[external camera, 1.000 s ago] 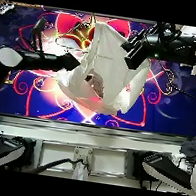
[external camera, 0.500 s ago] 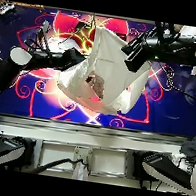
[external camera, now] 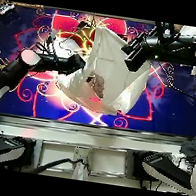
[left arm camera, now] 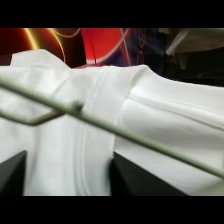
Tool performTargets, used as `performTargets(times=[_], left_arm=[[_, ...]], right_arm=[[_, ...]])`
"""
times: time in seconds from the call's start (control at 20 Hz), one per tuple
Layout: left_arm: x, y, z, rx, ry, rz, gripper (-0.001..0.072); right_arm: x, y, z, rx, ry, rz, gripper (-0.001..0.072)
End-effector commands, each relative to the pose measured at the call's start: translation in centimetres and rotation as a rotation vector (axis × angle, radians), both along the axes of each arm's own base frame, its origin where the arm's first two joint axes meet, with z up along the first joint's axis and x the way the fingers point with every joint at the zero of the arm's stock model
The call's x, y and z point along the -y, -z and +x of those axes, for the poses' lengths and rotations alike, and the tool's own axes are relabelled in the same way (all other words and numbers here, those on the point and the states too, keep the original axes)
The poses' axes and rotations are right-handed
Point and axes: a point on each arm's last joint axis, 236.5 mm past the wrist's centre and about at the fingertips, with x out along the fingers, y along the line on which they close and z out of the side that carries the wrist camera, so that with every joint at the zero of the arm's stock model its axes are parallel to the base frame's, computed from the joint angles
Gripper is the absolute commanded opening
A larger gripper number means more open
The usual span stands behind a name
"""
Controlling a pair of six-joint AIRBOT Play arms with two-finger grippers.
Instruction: Fold the clothes and pants, and hang the long-sleeved shirts on hangers.
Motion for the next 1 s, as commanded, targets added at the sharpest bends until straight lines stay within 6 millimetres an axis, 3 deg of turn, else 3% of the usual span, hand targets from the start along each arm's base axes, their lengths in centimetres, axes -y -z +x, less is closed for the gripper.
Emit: performTargets(times=[0.0,0.2,0.35,0.4,0.6,0.95], left_arm=[[0.5,0.6,-0.7,0.008,0.053,0.029,0.0312],[-1.2,1.8,-0.4,0.030,0.065,0.114,0.0074],[-3.7,2.4,0.8,0.042,0.029,0.167,0.0058],[-4.7,2.4,1.4,0.041,0.003,0.167,0.0014],[-8.4,2.4,3.1,0.034,-0.086,0.169,0.0013],[-12.4,2.9,4.2,0.029,-0.151,0.213,0.0013]], right_arm=[[0.0,-0.2,0.2,0.013,0.005,0.003,0.0018],[0.2,0.0,0.1,0.007,0.006,-0.007,0.0018],[0.3,0.7,-0.7,-0.032,-0.009,-0.027,0.0018],[0.3,0.9,-1.0,-0.046,-0.017,-0.031,0.0018],[0.6,1.7,-1.9,-0.086,-0.031,-0.058,0.0018],[1.8,3.0,-2.8,-0.135,-0.032,-0.126,0.0018]])
